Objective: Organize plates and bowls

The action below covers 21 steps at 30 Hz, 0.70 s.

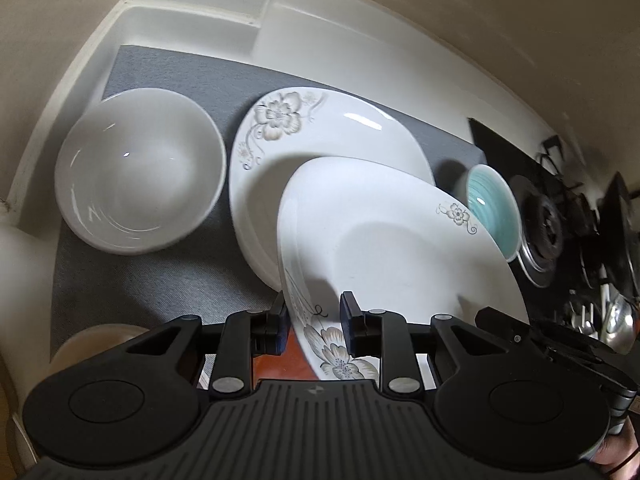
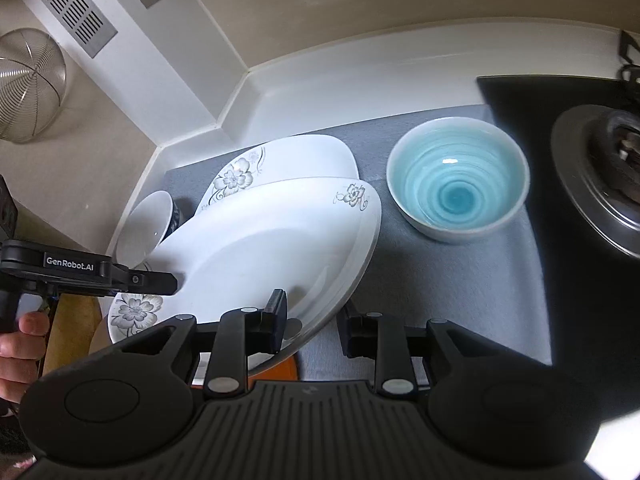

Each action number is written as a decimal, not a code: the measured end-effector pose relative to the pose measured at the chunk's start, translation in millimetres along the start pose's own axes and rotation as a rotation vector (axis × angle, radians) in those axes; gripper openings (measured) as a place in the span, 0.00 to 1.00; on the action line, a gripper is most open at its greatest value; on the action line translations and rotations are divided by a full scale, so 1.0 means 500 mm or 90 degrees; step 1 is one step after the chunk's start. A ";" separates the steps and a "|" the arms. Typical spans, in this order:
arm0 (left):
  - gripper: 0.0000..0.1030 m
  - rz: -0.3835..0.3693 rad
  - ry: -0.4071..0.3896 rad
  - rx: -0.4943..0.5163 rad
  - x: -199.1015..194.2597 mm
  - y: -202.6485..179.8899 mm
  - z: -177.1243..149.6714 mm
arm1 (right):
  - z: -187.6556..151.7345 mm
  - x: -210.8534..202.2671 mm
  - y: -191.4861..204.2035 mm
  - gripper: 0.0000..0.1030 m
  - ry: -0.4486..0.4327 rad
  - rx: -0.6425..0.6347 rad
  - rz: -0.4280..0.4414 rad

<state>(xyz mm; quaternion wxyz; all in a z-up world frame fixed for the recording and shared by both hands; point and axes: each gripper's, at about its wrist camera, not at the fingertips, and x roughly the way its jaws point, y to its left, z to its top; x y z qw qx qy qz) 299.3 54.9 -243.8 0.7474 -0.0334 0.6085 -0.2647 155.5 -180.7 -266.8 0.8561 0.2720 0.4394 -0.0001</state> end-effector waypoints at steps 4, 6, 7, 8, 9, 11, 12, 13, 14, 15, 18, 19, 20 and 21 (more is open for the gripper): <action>0.27 0.016 0.004 -0.016 0.014 0.007 0.005 | 0.012 0.028 -0.011 0.28 0.015 -0.004 0.013; 0.27 0.022 0.007 -0.024 0.021 0.009 0.004 | 0.014 0.042 -0.021 0.28 0.023 0.000 0.023; 0.27 0.025 0.009 -0.029 0.026 0.011 0.003 | 0.014 0.047 -0.025 0.28 0.024 0.003 0.028; 0.27 0.029 0.009 -0.035 0.029 0.012 0.001 | 0.014 0.052 -0.029 0.27 0.024 0.005 0.034; 0.28 0.035 0.007 -0.037 0.033 0.011 -0.001 | 0.014 0.057 -0.031 0.27 0.025 0.003 0.036; 0.29 0.051 0.004 -0.032 0.038 0.006 -0.007 | 0.013 0.062 -0.033 0.26 0.024 -0.005 0.035; 0.29 0.056 0.003 -0.035 0.040 0.007 -0.009 | 0.012 0.064 -0.034 0.26 0.023 -0.007 0.036; 0.29 0.055 0.005 -0.040 0.042 0.009 -0.011 | 0.011 0.066 -0.036 0.25 0.021 -0.004 0.036; 0.28 0.053 0.008 -0.048 0.045 0.013 -0.012 | 0.009 0.067 -0.040 0.23 0.017 0.003 0.034; 0.28 0.050 0.008 -0.055 0.045 0.016 -0.013 | 0.007 0.068 -0.044 0.22 0.014 0.012 0.036; 0.27 0.057 0.000 -0.044 0.035 0.010 -0.022 | 0.008 0.072 -0.048 0.21 0.007 0.012 0.037; 0.27 0.061 -0.004 -0.036 0.031 0.005 -0.028 | 0.009 0.074 -0.047 0.21 0.004 0.009 0.034; 0.27 0.061 -0.006 -0.030 0.027 0.001 -0.033 | 0.012 0.075 -0.047 0.21 0.001 0.009 0.032; 0.27 0.060 -0.008 -0.027 0.022 -0.003 -0.041 | 0.015 0.077 -0.049 0.20 -0.001 0.013 0.029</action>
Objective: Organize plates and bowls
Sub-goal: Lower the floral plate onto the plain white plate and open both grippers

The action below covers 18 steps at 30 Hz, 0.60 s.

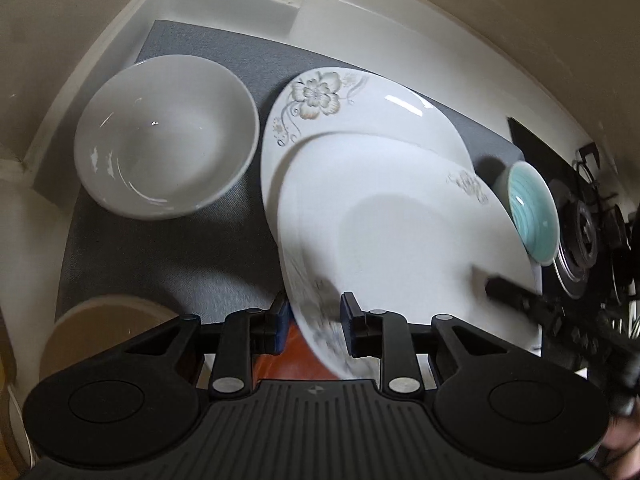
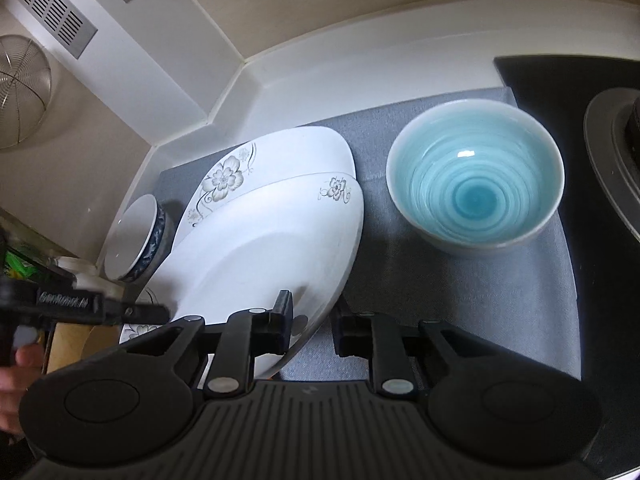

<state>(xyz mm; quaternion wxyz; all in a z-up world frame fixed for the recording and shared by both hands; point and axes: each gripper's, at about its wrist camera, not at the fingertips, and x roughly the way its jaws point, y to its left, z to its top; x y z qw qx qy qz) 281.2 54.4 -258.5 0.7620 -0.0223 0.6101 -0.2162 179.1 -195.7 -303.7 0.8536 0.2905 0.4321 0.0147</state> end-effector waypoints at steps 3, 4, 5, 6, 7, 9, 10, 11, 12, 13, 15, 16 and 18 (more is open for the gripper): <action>0.28 -0.005 -0.010 -0.003 -0.007 -0.002 -0.015 | 0.006 0.007 -0.002 0.19 -0.007 0.005 -0.005; 0.29 -0.005 -0.013 -0.009 -0.006 -0.001 -0.016 | 0.007 0.009 -0.002 0.19 -0.009 0.002 -0.006; 0.27 -0.005 -0.015 -0.024 -0.003 0.002 -0.014 | 0.008 0.012 -0.003 0.19 -0.009 0.003 -0.006; 0.25 -0.006 -0.015 -0.043 0.001 0.007 -0.011 | 0.009 0.016 -0.007 0.20 -0.005 0.013 -0.005; 0.22 -0.004 -0.018 -0.059 0.003 0.009 -0.009 | 0.008 0.020 -0.012 0.20 0.001 0.028 -0.004; 0.21 0.007 -0.027 -0.074 0.006 0.011 -0.003 | 0.003 0.023 -0.019 0.23 0.008 0.047 0.008; 0.20 0.008 -0.031 -0.080 0.007 0.012 -0.002 | 0.001 0.019 -0.017 0.23 0.008 0.047 0.011; 0.19 0.008 -0.033 -0.085 0.009 0.014 0.000 | -0.004 0.015 -0.012 0.24 0.007 0.041 0.009; 0.19 0.006 -0.034 -0.089 0.008 0.015 0.000 | -0.007 0.010 -0.007 0.24 0.006 0.036 0.006; 0.19 0.005 -0.036 -0.089 0.009 0.017 0.000 | -0.011 0.004 -0.002 0.24 0.006 0.034 0.004; 0.19 0.001 -0.037 -0.089 0.010 0.019 0.003 | -0.019 -0.006 0.003 0.28 0.008 0.035 0.009; 0.18 -0.001 -0.037 -0.091 0.011 0.021 0.003 | -0.021 -0.012 0.005 0.29 0.008 0.036 0.010; 0.18 -0.003 -0.036 -0.094 0.007 0.023 0.001 | -0.026 -0.027 0.008 0.31 -0.007 0.040 0.003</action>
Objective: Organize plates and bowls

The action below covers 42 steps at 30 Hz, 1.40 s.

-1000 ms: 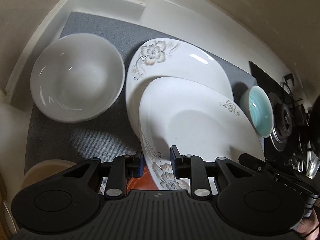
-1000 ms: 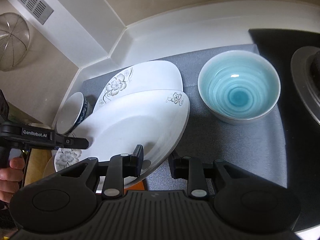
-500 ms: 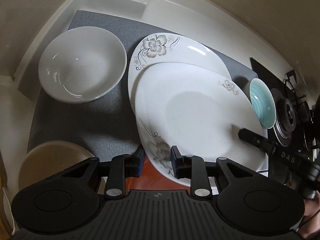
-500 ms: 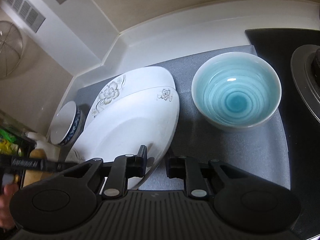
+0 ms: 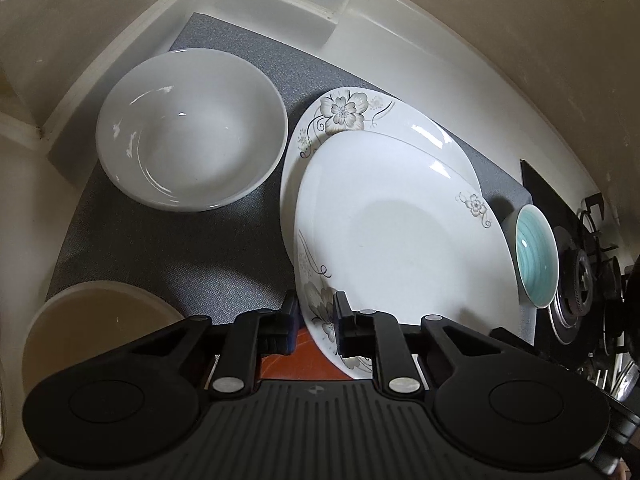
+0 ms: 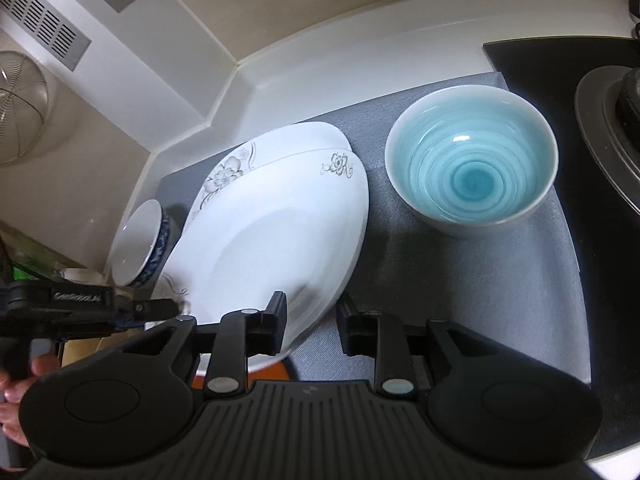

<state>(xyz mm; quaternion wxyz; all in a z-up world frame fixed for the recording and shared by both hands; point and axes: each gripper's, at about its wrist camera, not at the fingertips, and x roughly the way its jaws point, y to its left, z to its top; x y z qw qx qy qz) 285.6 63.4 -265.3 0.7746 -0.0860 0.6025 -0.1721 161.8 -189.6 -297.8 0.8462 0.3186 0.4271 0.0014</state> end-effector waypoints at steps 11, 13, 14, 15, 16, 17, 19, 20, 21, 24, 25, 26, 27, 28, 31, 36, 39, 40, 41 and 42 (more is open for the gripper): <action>0.18 0.033 -0.025 0.093 -0.042 -0.028 -0.016 | -0.024 -0.015 0.024 0.19 -0.048 -0.049 -0.054; 0.18 0.037 -0.023 0.106 -0.031 -0.030 -0.009 | -0.022 -0.008 0.024 0.19 -0.051 -0.049 -0.055; 0.18 0.041 -0.023 0.102 -0.028 -0.029 -0.005 | -0.020 -0.004 0.025 0.18 -0.053 -0.046 -0.055; 0.18 0.049 -0.022 0.102 -0.021 -0.029 0.001 | -0.018 0.001 0.026 0.17 -0.055 -0.047 -0.057; 0.18 0.060 -0.025 0.105 -0.012 -0.029 0.007 | -0.014 0.008 0.027 0.17 -0.052 -0.048 -0.060; 0.18 0.073 -0.028 0.105 -0.005 -0.028 0.012 | -0.010 0.015 0.028 0.15 -0.051 -0.047 -0.062; 0.18 0.070 -0.028 0.100 0.005 -0.022 0.021 | -0.004 0.028 0.027 0.10 -0.048 -0.045 -0.069; 0.17 0.072 -0.026 0.098 0.008 -0.021 0.024 | -0.001 0.032 0.026 0.05 -0.049 -0.043 -0.061; 0.17 0.075 -0.028 0.096 0.009 -0.019 0.027 | 0.002 0.036 0.028 0.05 -0.050 -0.043 -0.054; 0.17 0.069 -0.026 0.095 0.014 -0.016 0.030 | 0.014 0.048 0.036 0.05 -0.051 -0.063 -0.058; 0.17 0.065 -0.024 0.091 0.015 -0.014 0.031 | 0.017 0.052 0.037 0.05 -0.049 -0.069 -0.060; 0.17 0.062 -0.022 0.088 0.016 -0.013 0.030 | 0.019 0.055 0.038 0.05 -0.049 -0.071 -0.064; 0.17 0.060 -0.021 0.084 0.015 -0.012 0.030 | 0.021 0.056 0.037 0.06 -0.048 -0.072 -0.066; 0.17 0.059 -0.021 0.079 0.013 -0.010 0.029 | 0.021 0.056 0.037 0.07 -0.048 -0.071 -0.067; 0.17 0.035 -0.027 0.069 0.007 -0.002 0.027 | 0.018 0.054 0.036 0.09 -0.039 -0.066 -0.069; 0.18 0.032 -0.015 0.066 -0.002 0.007 0.013 | -0.007 0.043 0.022 0.27 -0.002 -0.046 -0.068; 0.27 0.010 -0.002 0.087 -0.017 0.003 -0.011 | -0.051 0.034 0.032 0.50 0.031 -0.067 -0.065; 0.36 0.002 0.004 0.090 -0.021 0.003 -0.019 | -0.067 0.035 0.039 0.51 0.043 -0.076 -0.065; 0.40 -0.002 0.007 0.091 -0.024 0.002 -0.028 | -0.085 0.037 0.045 0.51 0.059 -0.084 -0.059; 0.41 -0.003 0.011 0.095 -0.025 0.000 -0.035 | -0.103 0.039 0.052 0.51 0.076 -0.090 -0.050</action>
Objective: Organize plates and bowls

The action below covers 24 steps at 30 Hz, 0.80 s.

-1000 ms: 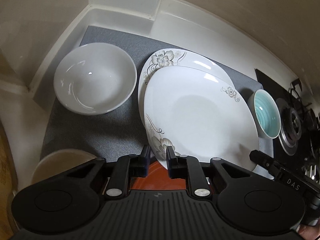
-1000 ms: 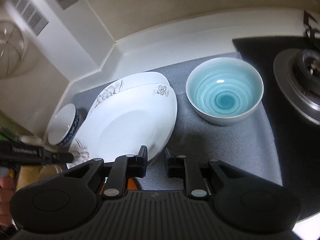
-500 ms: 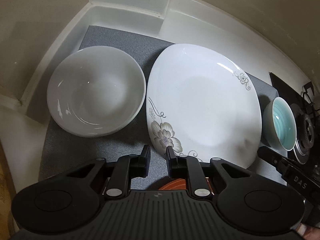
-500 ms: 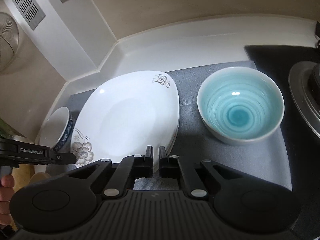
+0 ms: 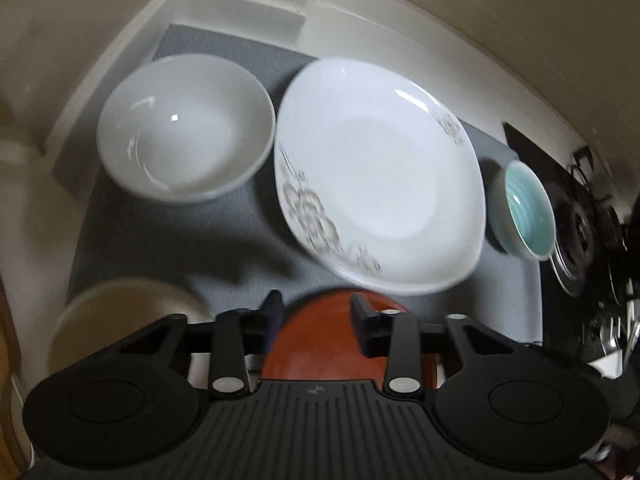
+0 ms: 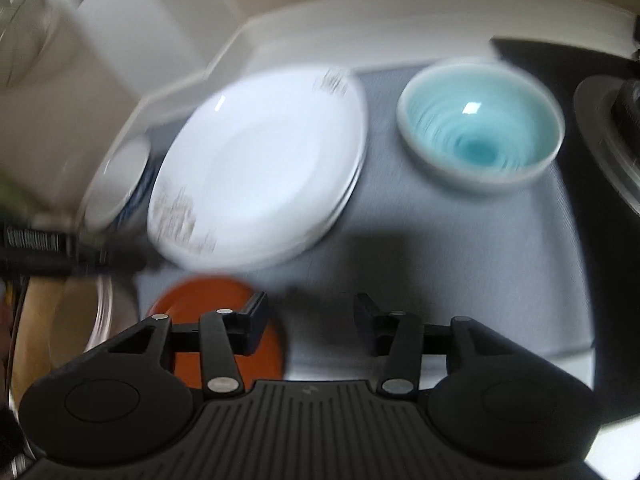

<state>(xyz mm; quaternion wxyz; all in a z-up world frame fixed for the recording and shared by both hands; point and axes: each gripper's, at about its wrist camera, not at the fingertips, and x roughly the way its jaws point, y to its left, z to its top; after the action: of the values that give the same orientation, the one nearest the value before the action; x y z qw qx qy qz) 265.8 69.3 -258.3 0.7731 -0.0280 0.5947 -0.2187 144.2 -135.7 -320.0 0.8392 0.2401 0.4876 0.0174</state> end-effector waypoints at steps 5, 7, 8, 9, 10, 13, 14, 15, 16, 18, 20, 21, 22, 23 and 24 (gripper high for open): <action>0.41 -0.005 0.007 0.036 -0.011 -0.018 -0.025 | -0.060 0.018 0.040 0.18 0.033 -0.057 -0.034; 0.41 -0.011 0.009 0.049 -0.014 -0.022 -0.032 | -0.063 0.012 0.036 0.09 0.026 -0.061 -0.071; 0.41 -0.014 0.010 0.055 -0.013 -0.025 -0.035 | -0.061 0.006 0.027 0.07 0.021 -0.047 -0.082; 0.42 -0.017 0.013 0.061 -0.011 -0.027 -0.037 | -0.059 -0.001 0.019 0.06 0.017 -0.032 -0.092; 0.43 -0.021 0.016 0.069 -0.008 -0.030 -0.039 | -0.058 -0.009 0.013 0.06 0.013 -0.023 -0.105; 0.48 -0.030 0.033 0.101 0.006 -0.045 -0.051 | -0.060 -0.035 -0.005 0.10 -0.003 0.003 -0.128; 0.50 -0.028 0.044 0.116 0.013 -0.052 -0.057 | -0.065 -0.045 -0.009 0.10 -0.007 0.015 -0.128; 0.50 -0.018 0.055 0.132 0.022 -0.060 -0.065 | -0.071 -0.051 -0.012 0.13 -0.010 0.027 -0.129; 0.50 -0.005 0.067 0.148 0.033 -0.067 -0.073 | -0.078 -0.053 -0.017 0.15 -0.011 0.037 -0.131; 0.50 0.009 0.095 0.170 0.057 -0.077 -0.086 | -0.092 -0.060 -0.016 0.22 -0.010 0.048 -0.139; 0.46 0.016 0.126 0.174 0.082 -0.079 -0.097 | -0.104 -0.062 -0.011 0.26 -0.010 0.052 -0.140; 0.41 0.024 0.131 0.181 0.090 -0.082 -0.103 | -0.108 -0.061 -0.006 0.27 -0.010 0.052 -0.137; 0.35 0.029 0.128 0.196 0.095 -0.086 -0.108 | -0.113 -0.060 -0.004 0.27 -0.008 0.052 -0.136; 0.35 0.036 0.126 0.209 0.101 -0.091 -0.112 | -0.117 -0.059 -0.002 0.27 -0.005 0.052 -0.136; 0.34 0.040 0.124 0.214 0.104 -0.097 -0.116 | -0.122 -0.056 0.001 0.27 -0.003 0.052 -0.134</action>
<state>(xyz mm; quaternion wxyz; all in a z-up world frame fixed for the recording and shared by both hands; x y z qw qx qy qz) 207.2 18.7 -307.9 0.7121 0.1412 0.6226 -0.2921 79.3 -119.2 -321.9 0.8268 0.2216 0.5088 -0.0916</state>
